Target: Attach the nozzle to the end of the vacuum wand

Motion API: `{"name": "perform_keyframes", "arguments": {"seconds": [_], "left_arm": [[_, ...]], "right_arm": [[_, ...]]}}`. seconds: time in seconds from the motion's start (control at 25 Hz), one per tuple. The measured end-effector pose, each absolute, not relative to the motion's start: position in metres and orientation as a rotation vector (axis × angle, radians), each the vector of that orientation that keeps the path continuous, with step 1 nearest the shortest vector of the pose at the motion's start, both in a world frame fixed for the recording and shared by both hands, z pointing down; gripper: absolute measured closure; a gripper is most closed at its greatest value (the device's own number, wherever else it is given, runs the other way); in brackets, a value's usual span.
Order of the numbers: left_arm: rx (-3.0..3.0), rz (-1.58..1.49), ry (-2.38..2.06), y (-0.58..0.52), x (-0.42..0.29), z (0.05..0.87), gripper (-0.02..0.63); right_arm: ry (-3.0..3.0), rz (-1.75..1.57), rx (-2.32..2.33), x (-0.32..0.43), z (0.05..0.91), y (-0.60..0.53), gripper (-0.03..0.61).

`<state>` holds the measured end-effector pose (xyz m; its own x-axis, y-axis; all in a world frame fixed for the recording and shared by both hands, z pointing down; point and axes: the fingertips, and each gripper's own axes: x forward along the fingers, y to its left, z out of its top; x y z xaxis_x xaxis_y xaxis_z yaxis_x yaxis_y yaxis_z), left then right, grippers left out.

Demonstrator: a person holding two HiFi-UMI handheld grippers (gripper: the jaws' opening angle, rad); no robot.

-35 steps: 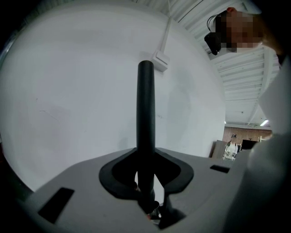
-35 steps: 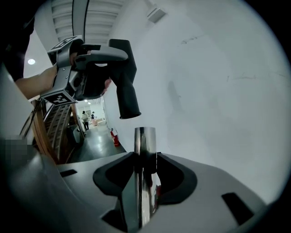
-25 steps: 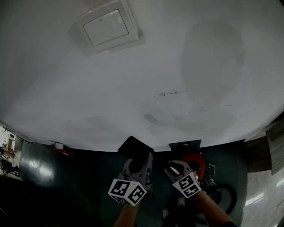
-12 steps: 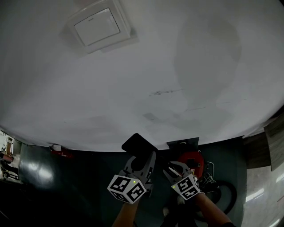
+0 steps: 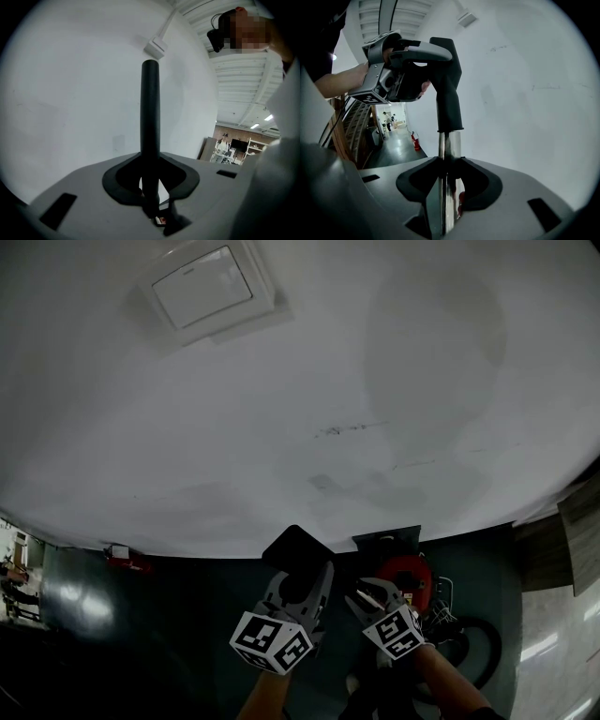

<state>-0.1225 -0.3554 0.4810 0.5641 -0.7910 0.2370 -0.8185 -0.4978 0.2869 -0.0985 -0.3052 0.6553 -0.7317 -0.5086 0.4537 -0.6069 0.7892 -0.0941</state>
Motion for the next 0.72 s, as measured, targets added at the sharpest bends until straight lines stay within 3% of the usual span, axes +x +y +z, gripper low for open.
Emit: {"name": "perform_keyframes", "arguments": {"seconds": [0.72], "left_arm": [[2.250,-0.093,-1.232,-0.364,-0.149,0.501,0.532]], "right_arm": [[-2.585,0.295,0.808,-0.102,0.656,-0.294,0.423]]}}
